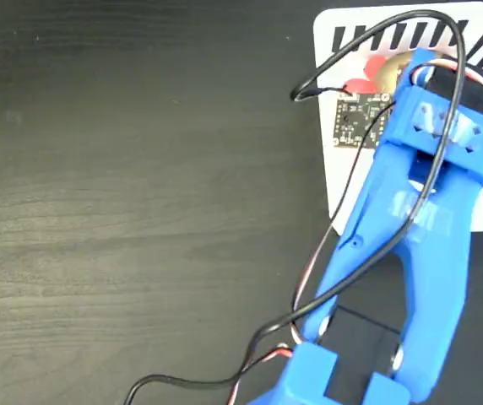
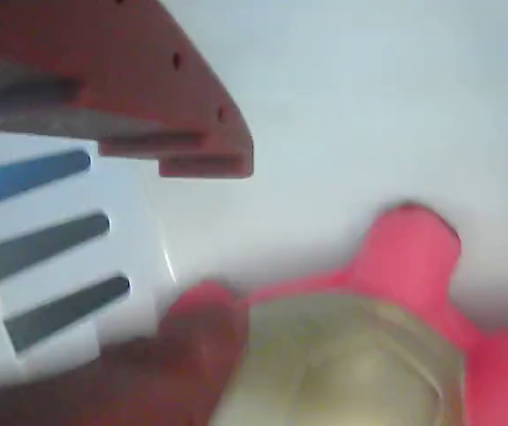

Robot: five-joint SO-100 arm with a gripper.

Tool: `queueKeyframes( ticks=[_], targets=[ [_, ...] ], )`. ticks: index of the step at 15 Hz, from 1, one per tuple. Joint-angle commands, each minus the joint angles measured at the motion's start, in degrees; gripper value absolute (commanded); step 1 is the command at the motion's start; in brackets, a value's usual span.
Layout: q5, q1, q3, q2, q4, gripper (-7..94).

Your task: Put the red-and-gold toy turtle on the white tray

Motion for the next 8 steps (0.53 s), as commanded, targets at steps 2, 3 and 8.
queueKeyframes(
  ticks=[2, 3, 8],
  targets=[
    [8.3, -1.7, -1.9, 8.8, -4.2, 0],
    [13.1, -3.1, -2.5, 11.8, -6.2, 0],
    [28.7, -15.5, 8.1, 32.3, -25.4, 0]
  ],
)
